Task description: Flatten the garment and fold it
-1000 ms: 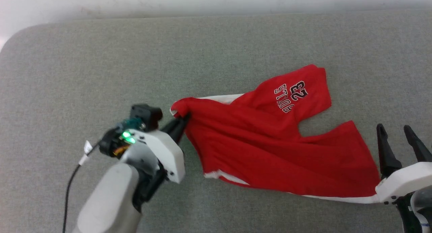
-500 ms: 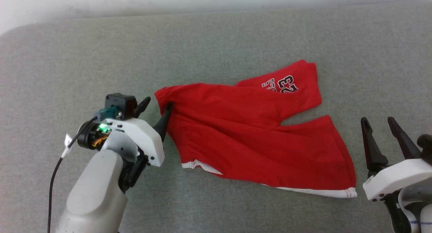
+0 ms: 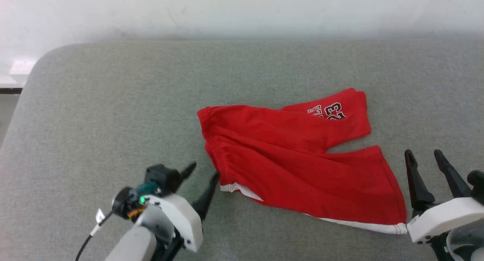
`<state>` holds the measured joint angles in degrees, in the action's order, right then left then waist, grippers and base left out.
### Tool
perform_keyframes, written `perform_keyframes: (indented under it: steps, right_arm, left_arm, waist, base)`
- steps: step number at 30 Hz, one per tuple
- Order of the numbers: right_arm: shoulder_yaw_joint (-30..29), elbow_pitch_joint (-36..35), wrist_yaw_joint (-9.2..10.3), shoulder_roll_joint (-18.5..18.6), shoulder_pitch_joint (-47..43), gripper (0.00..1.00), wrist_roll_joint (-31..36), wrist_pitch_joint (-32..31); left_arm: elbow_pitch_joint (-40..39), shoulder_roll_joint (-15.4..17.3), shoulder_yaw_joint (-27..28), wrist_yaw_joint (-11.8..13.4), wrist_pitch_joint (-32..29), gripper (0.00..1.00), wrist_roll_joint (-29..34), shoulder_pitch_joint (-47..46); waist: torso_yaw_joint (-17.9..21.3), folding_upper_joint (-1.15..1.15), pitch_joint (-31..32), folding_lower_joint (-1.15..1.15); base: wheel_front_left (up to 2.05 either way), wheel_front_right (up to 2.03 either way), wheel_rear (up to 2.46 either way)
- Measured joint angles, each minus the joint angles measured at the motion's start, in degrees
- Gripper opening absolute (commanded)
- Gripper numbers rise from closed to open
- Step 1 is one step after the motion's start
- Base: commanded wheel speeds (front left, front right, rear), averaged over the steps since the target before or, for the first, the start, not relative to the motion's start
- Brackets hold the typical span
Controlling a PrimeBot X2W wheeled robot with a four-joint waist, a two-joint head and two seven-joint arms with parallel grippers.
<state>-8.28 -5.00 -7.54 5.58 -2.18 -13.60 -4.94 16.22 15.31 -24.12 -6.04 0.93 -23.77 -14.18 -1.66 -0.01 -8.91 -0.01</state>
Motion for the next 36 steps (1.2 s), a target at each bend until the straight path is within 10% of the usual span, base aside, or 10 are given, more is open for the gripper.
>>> perform_keyframes:
  steps: [8, 26, 27, 28, 36]
  right_arm:
    - [-0.4, 0.0, 0.00, -0.4, -0.5, 1.00, -0.1, 0.5]
    - [-0.5, 2.0, 0.00, -0.6, -0.3, 1.00, -0.1, 0.5]
    - [-0.5, 2.2, 0.00, -0.6, -0.3, 1.00, -0.1, 0.5]
    - [-0.4, 2.3, 0.00, -0.6, -0.3, 1.00, -0.1, 0.5]
    - [1.9, 2.1, 0.00, 1.0, -3.4, 1.00, -2.2, -4.6]
  left_arm:
    - [-5.0, 2.2, -3.9, -0.5, -9.1, 1.00, -1.8, 2.7]
    - [-3.5, 1.7, -6.5, -0.6, -5.8, 1.00, -1.8, 1.0]
    - [-3.3, 1.6, -6.7, -0.9, -5.6, 0.36, -1.8, 0.8]
    - [-3.2, 1.5, -7.0, -1.0, -5.5, 0.00, -1.8, 0.8]
    - [-4.6, 2.7, -8.1, -1.0, -4.2, 0.00, -3.1, 1.2]
  waist:
    - [0.3, 0.00, -0.8, 0.00]
    - [1.2, 0.00, -3.7, 0.01]
    - [1.3, 0.00, -3.7, 0.01]
    - [1.3, 0.00, -3.7, 0.02]
    - [1.0, 0.01, -2.2, 0.01]
  base:
    - [0.00, 0.00, 0.00]
    - [0.00, 0.00, 0.00]
    - [0.00, 0.00, 0.00]
    - [0.00, 0.00, 0.00]
    - [0.00, 0.00, 0.00]
